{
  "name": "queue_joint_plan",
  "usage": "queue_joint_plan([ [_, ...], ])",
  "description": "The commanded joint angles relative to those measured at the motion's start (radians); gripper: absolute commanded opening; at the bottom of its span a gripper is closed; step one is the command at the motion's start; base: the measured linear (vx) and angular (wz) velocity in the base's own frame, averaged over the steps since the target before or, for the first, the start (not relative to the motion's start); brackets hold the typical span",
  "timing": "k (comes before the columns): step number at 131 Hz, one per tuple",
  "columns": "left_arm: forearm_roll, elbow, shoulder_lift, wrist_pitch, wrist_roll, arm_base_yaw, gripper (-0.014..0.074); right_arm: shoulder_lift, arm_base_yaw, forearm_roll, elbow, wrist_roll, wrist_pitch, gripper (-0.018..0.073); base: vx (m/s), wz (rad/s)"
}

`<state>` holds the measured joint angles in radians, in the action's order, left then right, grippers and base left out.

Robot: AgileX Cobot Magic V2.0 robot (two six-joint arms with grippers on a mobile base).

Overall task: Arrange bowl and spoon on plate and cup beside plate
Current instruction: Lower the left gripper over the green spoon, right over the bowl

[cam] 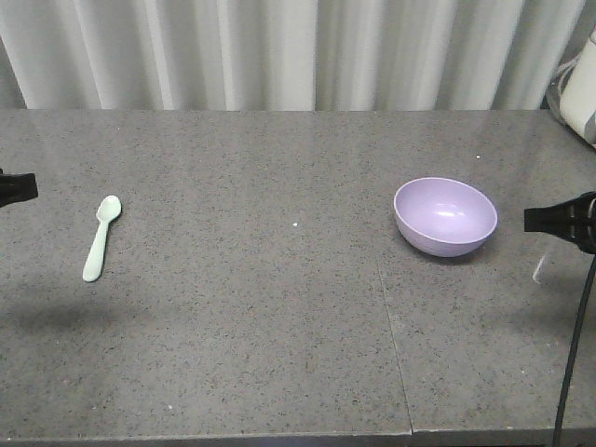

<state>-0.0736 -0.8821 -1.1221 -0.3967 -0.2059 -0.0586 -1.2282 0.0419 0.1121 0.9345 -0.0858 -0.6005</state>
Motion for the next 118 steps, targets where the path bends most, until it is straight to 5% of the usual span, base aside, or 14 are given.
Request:
queue_joint_plan([
  [1,0.008,-0.036,0.001,0.055,-0.009,0.000,-0.0006,0.017,0.006,0.005,0.035,-0.011,0.050,-0.0008,0.00,0.00],
  [56,-0.002,-0.068,-0.031,-0.030,-0.007,0.000,-0.0001,0.017,0.006,0.002,0.036,-0.020,0.078,0.0016,0.00,0.00],
  [79,-0.001,-0.220,-0.134,-0.196,0.035,-0.005,0.0048,0.011,0.006,0.002,0.043,-0.020,0.125,0.0113,0.00,0.00],
  [118,0.003,-0.427,-0.306,-0.348,0.045,-0.005,0.0259,-0.158,0.006,0.007,0.251,-0.016,-0.046,0.0331,0.00,0.00],
])
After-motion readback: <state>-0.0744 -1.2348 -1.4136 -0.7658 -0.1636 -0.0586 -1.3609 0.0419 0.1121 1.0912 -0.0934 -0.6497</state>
